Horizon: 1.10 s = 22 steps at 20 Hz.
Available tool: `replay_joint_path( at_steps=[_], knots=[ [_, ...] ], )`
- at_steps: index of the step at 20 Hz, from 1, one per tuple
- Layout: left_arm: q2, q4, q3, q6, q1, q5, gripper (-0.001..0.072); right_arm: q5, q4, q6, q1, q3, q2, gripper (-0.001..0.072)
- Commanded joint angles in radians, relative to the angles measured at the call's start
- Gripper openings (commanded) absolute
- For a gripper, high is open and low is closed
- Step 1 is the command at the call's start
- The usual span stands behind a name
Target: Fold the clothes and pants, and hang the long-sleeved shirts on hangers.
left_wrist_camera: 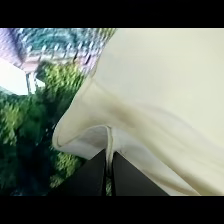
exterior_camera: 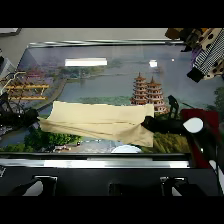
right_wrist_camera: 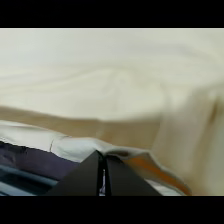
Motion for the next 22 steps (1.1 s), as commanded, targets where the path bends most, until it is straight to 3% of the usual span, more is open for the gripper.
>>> replay_joint_path(
  at_steps=[1, 10, 17, 18, 19, 20, 21, 22],
  knots=[
    [-0.164, 0.000, 0.135, -0.005, -0.044, 0.075, 0.0009, -0.089, -0.047, -0.027, 0.000, 0.146, -0.166, 0.0027],
    [-0.500, 0.036, 0.473, 0.003, -0.131, 0.100, 0.0009, -0.211, -0.082, 0.027, 0.000, 0.246, -0.299, 0.0027],
    [-0.627, 0.072, 0.494, 0.003, -0.187, 0.100, 0.0011, -0.208, -0.082, 0.027, 0.000, 0.267, -0.441, 0.0030],
    [-0.630, 0.071, 0.494, 0.003, -0.190, 0.101, 0.0023, -0.193, -0.081, 0.029, 0.000, 0.267, -0.447, 0.0066],
    [-0.629, 0.072, 0.497, 0.003, -0.190, 0.101, 0.0108, -0.172, -0.079, 0.043, 0.000, 0.271, -0.446, 0.0181],
    [-0.624, 0.072, 0.506, 0.004, -0.187, 0.093, 0.0285, -0.119, -0.072, 0.047, -0.011, 0.289, -0.439, 0.0335],
    [-0.616, 0.082, 0.520, 0.004, -0.183, 0.081, 0.0436, -0.034, -0.071, 0.039, -0.037, 0.322, -0.432, 0.0432],
    [-0.605, 0.101, 0.541, 0.004, -0.178, 0.061, 0.0517, 0.051, -0.072, 0.008, -0.074, 0.356, -0.422, 0.0486]
  ],
)
